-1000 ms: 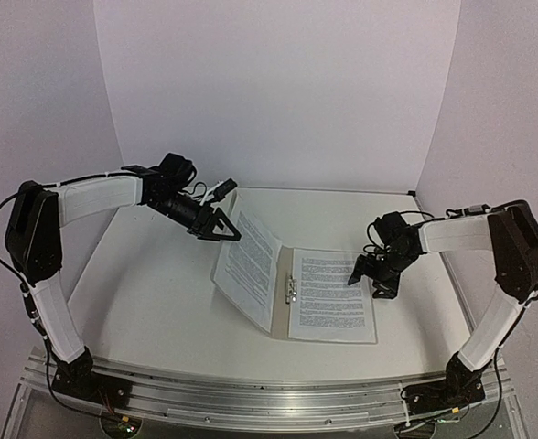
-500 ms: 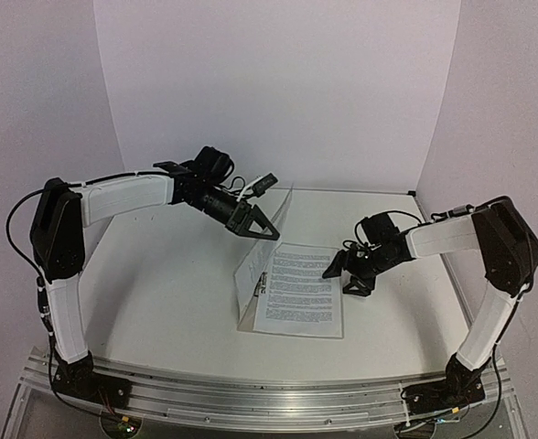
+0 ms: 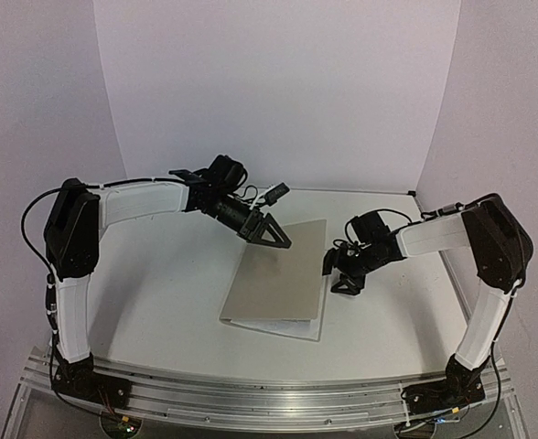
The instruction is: Put the files into the folder
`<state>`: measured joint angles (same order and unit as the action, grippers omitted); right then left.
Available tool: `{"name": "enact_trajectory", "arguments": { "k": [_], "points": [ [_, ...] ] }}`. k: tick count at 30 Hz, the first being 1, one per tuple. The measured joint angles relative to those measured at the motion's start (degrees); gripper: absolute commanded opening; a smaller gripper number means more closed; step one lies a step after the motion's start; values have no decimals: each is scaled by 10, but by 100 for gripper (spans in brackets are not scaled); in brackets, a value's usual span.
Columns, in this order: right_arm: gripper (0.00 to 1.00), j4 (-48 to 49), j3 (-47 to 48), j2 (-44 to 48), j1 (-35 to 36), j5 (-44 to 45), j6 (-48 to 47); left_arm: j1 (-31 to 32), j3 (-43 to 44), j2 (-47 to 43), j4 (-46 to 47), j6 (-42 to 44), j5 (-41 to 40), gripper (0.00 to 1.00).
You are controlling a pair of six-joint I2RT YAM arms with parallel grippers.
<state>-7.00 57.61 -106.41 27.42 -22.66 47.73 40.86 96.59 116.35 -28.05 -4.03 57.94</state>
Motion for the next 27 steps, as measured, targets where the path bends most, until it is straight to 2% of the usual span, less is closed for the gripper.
{"name": "enact_trajectory", "arguments": {
  "k": [6, 11, 14, 18, 22, 27],
  "points": [
    [75, -189, 114, 0, -6, 178, -45, -16, 9, 0, -10, 21, -20, 75],
    [62, -274, 165, 7, -25, 265, -80, -58, -16, -4, -28, 48, -60, 65],
    [67, -273, 151, 25, -34, 243, -89, -88, -79, -18, -33, 75, -110, 60],
    [70, -204, 92, 42, -26, 153, -75, -106, -188, -38, -38, 102, -168, 59],
    [69, -168, 86, 8, -9, 112, -70, -97, -255, -43, -27, 105, -178, 57],
    [67, -133, 112, -48, 1, 80, -72, -83, -294, -43, 3, 95, -174, 57]
  ]
}}
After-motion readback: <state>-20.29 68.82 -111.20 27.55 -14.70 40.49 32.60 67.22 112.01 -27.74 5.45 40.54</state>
